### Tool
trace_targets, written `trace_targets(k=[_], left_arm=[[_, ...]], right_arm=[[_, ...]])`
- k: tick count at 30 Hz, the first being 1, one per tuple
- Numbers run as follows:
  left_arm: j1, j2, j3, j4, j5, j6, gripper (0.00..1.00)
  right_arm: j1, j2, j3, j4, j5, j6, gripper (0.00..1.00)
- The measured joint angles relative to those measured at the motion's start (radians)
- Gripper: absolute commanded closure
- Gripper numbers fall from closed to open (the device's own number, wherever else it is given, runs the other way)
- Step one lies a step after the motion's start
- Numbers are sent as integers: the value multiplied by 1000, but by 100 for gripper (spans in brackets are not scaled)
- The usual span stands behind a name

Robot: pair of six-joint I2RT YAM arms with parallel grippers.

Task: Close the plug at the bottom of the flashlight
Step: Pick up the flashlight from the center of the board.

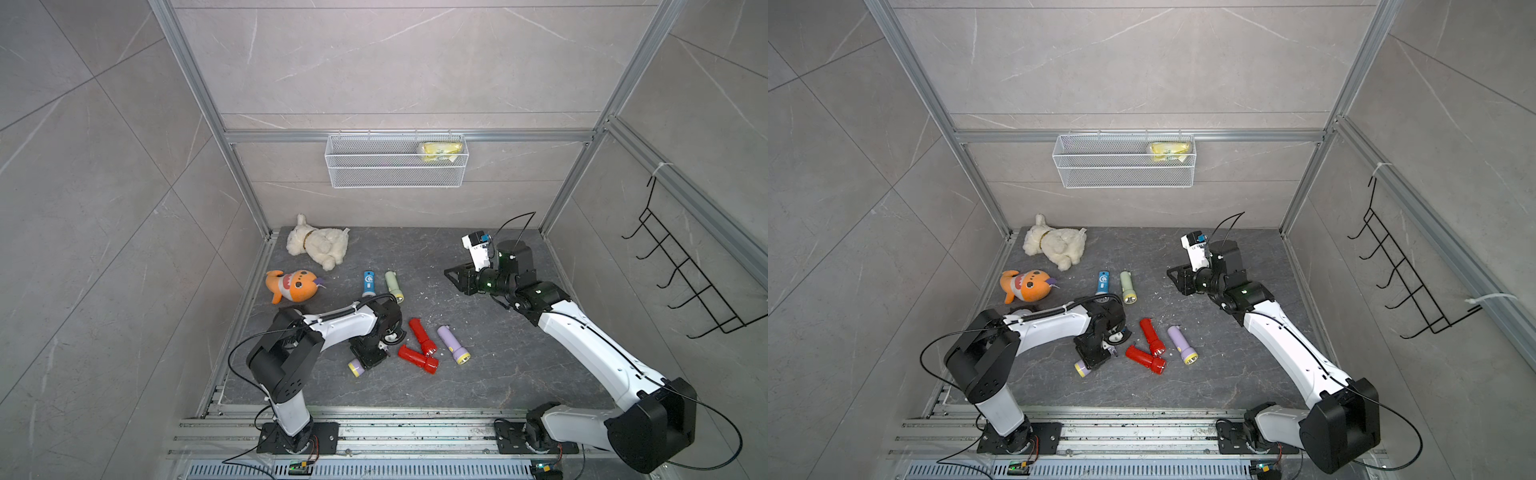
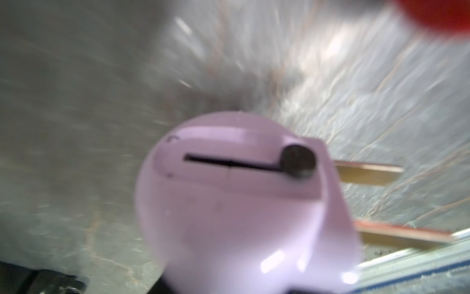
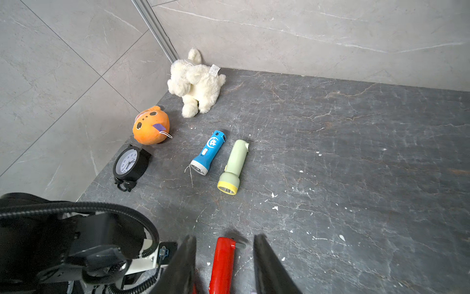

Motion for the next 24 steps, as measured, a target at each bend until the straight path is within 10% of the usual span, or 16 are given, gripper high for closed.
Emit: trace_targets(k=[13, 24], left_arm=[[14, -375, -115, 481, -113, -1, 100], [14, -628, -305, 883, 24, 11, 100]], right_arm=[[-18, 1, 0, 35, -73, 30, 60], [-24, 81, 6, 284, -337, 194, 59]])
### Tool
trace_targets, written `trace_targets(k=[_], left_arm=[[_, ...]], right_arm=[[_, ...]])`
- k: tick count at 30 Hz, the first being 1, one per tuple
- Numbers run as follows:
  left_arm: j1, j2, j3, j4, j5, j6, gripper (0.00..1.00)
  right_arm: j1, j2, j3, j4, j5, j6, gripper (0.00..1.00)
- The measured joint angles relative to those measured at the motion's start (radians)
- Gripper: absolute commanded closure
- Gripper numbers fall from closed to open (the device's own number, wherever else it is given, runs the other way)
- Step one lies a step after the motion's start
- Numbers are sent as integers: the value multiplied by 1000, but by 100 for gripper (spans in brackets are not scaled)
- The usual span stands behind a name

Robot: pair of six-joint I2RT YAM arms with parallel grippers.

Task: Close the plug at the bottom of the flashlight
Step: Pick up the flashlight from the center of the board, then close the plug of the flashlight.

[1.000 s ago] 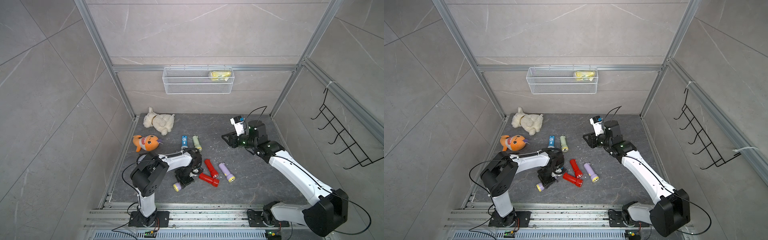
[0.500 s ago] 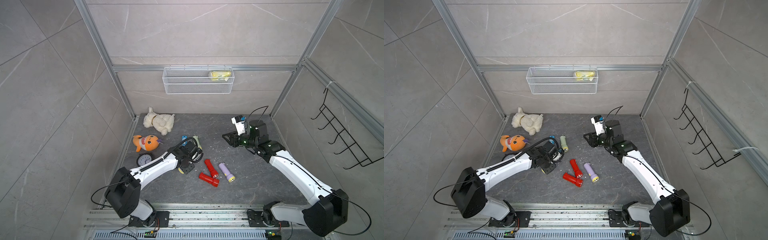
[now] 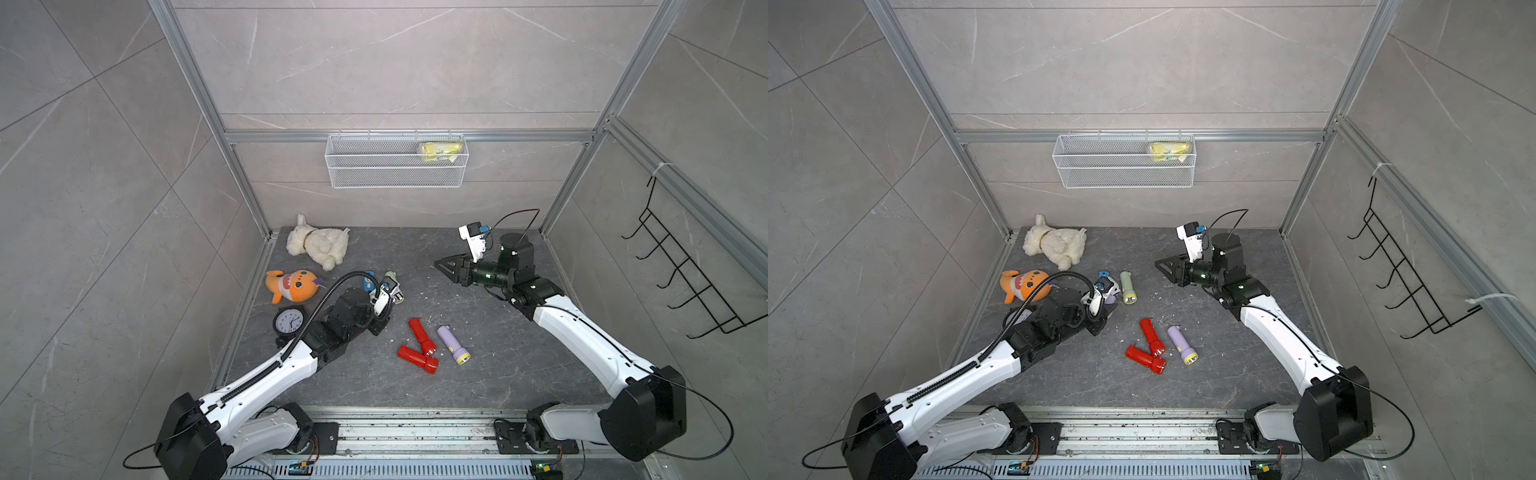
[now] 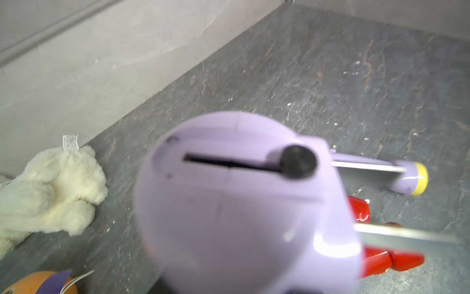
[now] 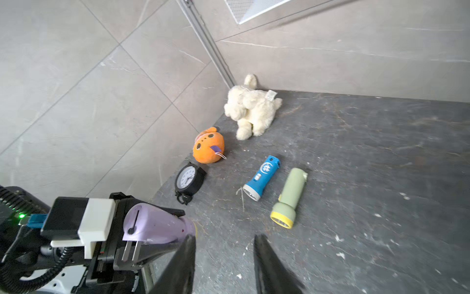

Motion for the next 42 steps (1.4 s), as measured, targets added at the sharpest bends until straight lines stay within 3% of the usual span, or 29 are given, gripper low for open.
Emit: trace_targets(k=[5, 15, 21, 29, 42], left_arm=[[24, -69, -35, 40, 204, 21, 100], [169, -92, 44, -85, 654, 45, 100], [203, -48, 125, -181, 840, 77, 100], [203, -35, 136, -249, 912, 110, 100], [203, -35, 135, -299, 914, 137, 100]], right_arm=[[21, 3, -1, 92, -117, 27, 57], [158, -30, 66, -90, -216, -166, 55], [247, -30, 160, -236, -198, -295, 56], [254, 23, 274, -321, -253, -349, 56], [328, 88, 388, -577, -275, -509, 56]])
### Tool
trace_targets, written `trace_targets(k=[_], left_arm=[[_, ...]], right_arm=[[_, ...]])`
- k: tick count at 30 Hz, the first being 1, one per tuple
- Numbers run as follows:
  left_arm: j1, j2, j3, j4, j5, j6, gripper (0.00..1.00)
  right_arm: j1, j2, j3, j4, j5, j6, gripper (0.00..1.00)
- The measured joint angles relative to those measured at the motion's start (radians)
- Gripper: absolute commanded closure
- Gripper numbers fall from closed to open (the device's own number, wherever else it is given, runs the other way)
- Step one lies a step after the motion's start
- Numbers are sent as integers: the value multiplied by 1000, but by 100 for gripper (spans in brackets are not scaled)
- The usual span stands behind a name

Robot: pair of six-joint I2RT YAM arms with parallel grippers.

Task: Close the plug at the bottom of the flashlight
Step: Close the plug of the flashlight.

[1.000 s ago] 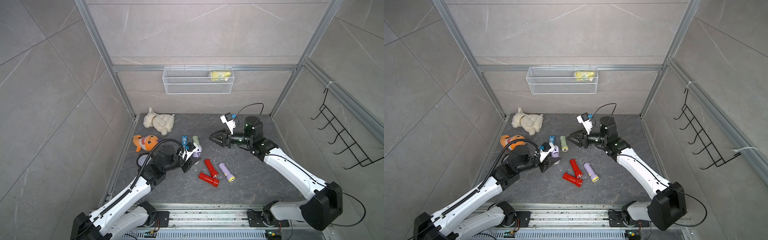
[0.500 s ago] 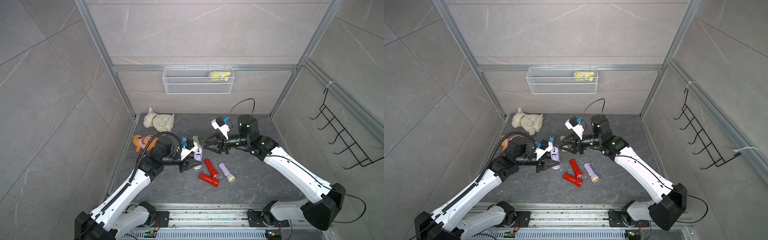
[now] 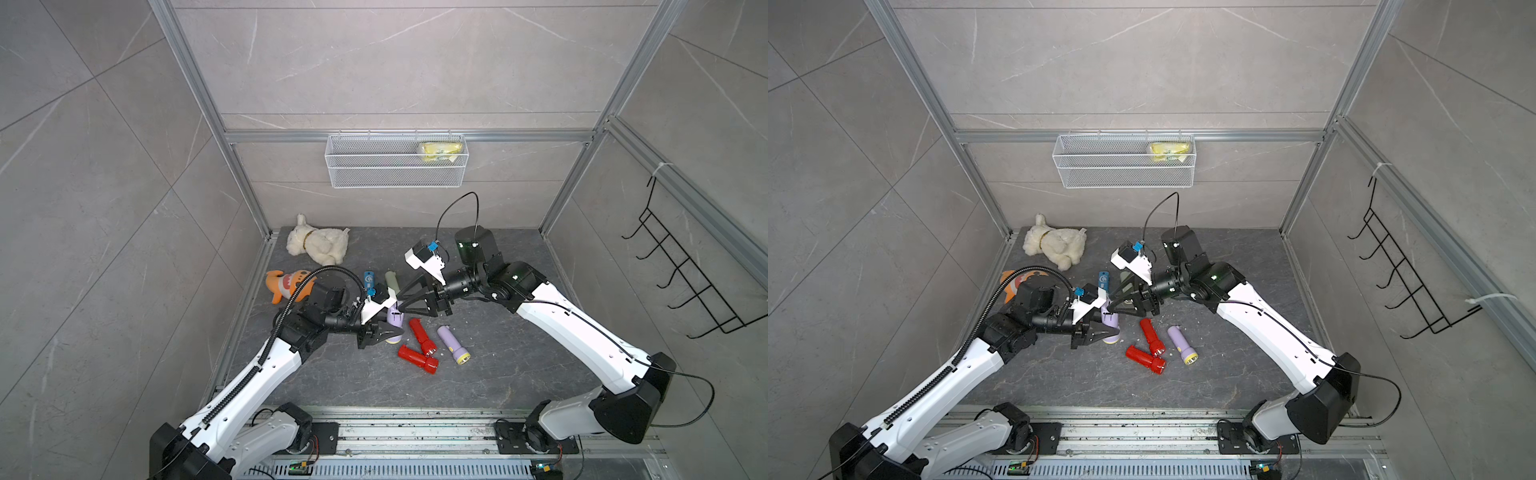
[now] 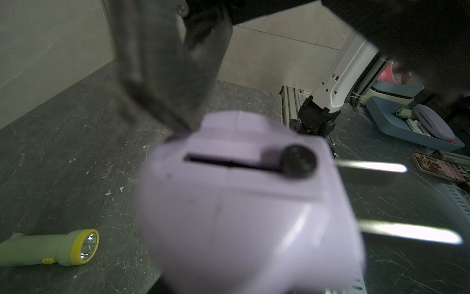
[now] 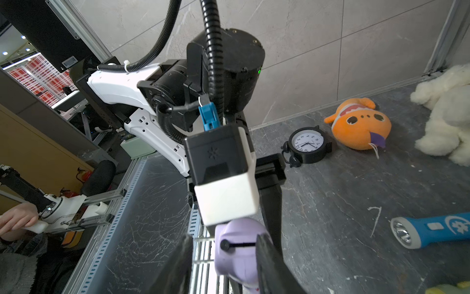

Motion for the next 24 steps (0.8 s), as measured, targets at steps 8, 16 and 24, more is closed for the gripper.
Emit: trace_targets(k=[8, 16, 24], left_arm=[[0, 0, 0, -19, 5, 3, 100], [0, 0, 0, -21, 23, 13, 100], [0, 0, 0, -36, 29, 27, 100]], right_arm=[[7, 6, 21, -47, 35, -33, 56], [8, 80, 115, -128, 67, -87, 54], [8, 123, 166, -200, 47, -145, 55]])
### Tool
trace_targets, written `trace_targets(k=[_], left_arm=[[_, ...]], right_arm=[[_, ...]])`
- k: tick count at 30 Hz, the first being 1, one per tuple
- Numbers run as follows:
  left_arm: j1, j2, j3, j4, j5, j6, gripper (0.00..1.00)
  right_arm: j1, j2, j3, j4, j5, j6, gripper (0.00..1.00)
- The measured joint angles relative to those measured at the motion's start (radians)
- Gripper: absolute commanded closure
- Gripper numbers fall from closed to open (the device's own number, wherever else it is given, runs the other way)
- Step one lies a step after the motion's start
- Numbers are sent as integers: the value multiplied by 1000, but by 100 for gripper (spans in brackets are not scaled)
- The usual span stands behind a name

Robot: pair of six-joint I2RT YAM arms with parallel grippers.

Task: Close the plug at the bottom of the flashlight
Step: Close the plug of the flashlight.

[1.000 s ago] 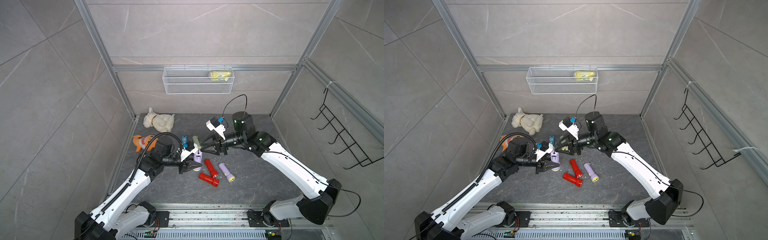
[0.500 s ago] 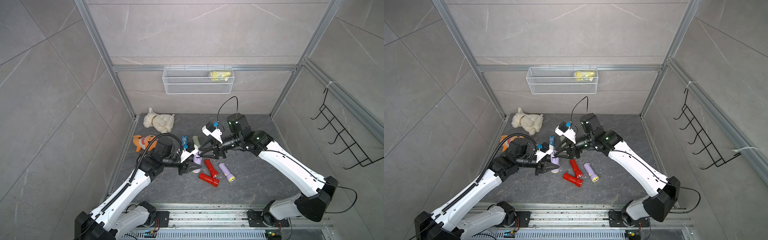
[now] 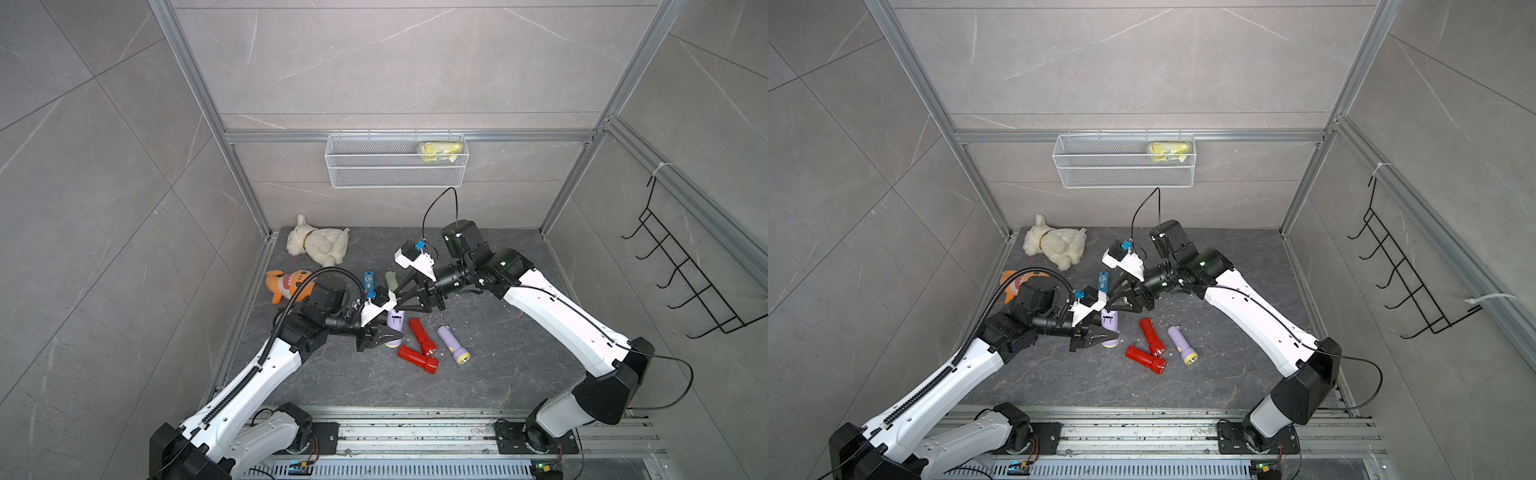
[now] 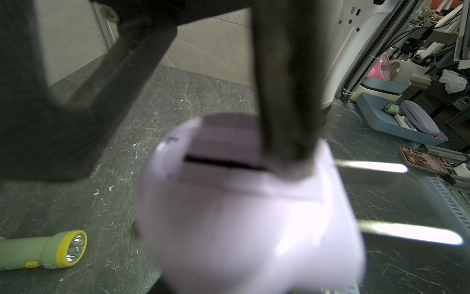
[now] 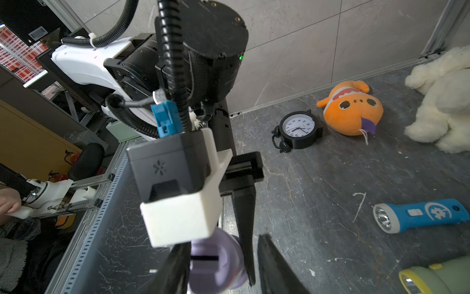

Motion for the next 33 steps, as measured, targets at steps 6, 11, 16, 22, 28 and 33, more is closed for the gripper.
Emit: trace_targets(k=[6, 11, 16, 22, 28, 33], left_arm=[[2, 0, 3, -6, 0, 5, 100], [2, 0, 9, -9, 0, 8, 100], [2, 2, 10, -18, 2, 11, 100], [2, 11, 18, -26, 5, 16, 100], [2, 22, 27, -34, 4, 25, 100], [3, 22, 27, -54, 5, 29, 100]], right_arm=[[0, 0, 0, -50, -38, -42, 50], [0, 0, 1, -89, -44, -64, 52], [0, 0, 3, -93, -44, -67, 52], [0, 18, 66, -109, -45, -67, 51], [10, 39, 98, -127, -50, -71, 50], [24, 59, 98, -146, -40, -90, 52]])
